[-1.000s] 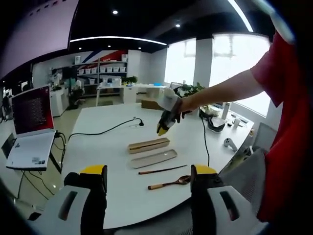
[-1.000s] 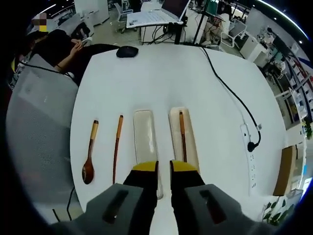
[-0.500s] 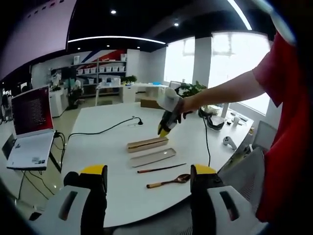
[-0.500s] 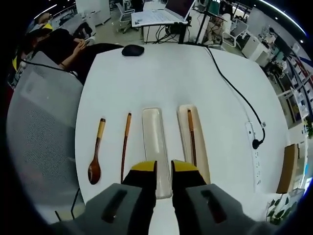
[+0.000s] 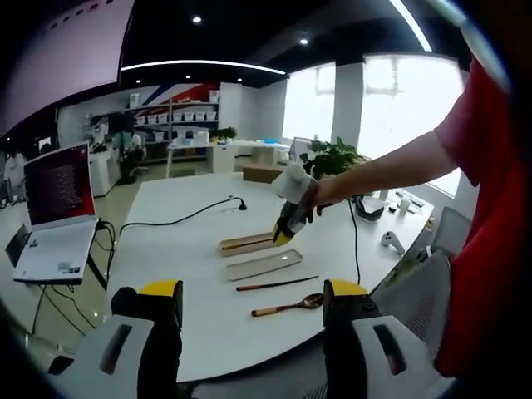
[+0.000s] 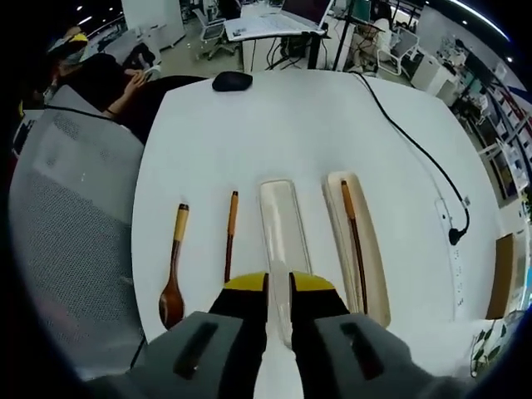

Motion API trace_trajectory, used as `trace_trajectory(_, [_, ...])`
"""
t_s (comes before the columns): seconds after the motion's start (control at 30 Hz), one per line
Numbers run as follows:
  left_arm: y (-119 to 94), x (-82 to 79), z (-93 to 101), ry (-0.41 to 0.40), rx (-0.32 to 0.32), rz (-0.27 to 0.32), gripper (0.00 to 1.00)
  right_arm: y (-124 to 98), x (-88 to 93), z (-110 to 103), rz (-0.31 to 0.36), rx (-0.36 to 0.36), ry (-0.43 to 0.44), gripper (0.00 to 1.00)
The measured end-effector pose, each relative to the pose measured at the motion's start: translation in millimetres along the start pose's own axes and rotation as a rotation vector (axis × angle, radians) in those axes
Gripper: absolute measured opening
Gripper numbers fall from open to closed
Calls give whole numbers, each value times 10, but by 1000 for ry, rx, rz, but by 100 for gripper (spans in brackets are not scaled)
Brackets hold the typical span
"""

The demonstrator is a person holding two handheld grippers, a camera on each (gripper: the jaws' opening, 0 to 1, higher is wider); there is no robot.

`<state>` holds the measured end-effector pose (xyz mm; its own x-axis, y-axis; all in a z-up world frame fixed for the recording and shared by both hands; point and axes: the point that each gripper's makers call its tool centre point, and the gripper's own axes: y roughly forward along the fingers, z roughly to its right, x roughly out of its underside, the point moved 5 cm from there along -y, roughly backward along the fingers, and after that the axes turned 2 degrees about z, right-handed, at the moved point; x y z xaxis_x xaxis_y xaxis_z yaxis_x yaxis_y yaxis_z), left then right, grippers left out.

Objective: Arrange the utensils inside the cutlery case until each visible utensil rests in its matching compartment.

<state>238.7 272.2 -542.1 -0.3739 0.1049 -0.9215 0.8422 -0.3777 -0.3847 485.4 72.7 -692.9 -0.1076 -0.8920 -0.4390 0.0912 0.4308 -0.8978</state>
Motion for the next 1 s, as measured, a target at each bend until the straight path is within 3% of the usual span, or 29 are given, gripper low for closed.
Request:
trace_trajectory(0.6, [-21, 57, -9, -15, -5, -4, 71, 240, 123, -219, -14, -5, 23, 7])
trace_trajectory(1.0, [-51, 94, -32, -21, -19, -6, 71, 486, 102, -449, -28, 1, 1, 8])
